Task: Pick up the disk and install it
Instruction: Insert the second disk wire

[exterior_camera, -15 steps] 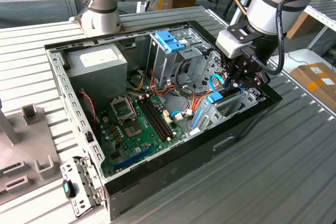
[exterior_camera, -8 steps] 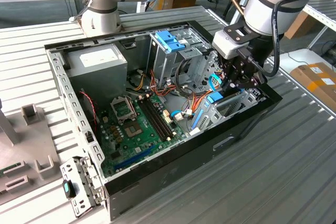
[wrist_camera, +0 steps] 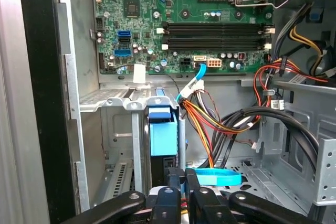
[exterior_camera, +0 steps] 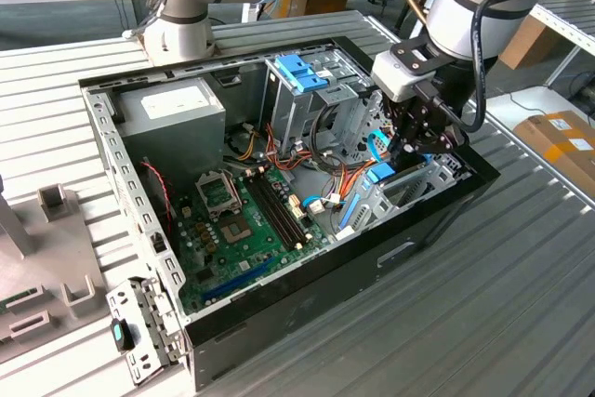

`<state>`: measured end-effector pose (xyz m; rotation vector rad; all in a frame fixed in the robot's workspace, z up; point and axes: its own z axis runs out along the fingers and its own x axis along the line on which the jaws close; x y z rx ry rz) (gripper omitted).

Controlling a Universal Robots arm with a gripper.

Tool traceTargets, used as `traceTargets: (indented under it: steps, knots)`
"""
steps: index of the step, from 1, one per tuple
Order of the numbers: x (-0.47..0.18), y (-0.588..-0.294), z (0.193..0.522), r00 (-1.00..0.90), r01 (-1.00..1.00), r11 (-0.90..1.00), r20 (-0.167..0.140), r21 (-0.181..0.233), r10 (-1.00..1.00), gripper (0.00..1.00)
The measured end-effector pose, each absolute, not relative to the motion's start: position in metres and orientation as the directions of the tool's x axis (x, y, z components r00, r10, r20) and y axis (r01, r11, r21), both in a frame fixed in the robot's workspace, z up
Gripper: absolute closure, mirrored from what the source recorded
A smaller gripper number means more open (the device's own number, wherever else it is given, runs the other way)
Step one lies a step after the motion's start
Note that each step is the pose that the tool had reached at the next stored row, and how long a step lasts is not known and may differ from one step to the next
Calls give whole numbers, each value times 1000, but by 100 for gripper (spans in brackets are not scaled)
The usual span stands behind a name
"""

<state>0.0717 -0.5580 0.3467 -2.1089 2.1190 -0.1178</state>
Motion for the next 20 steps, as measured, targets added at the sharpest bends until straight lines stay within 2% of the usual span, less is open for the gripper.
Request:
traceTargets:
  steps: [20]
  knots:
    - [74, -562, 349, 0, -986, 9, -51, -167, -999, 84]
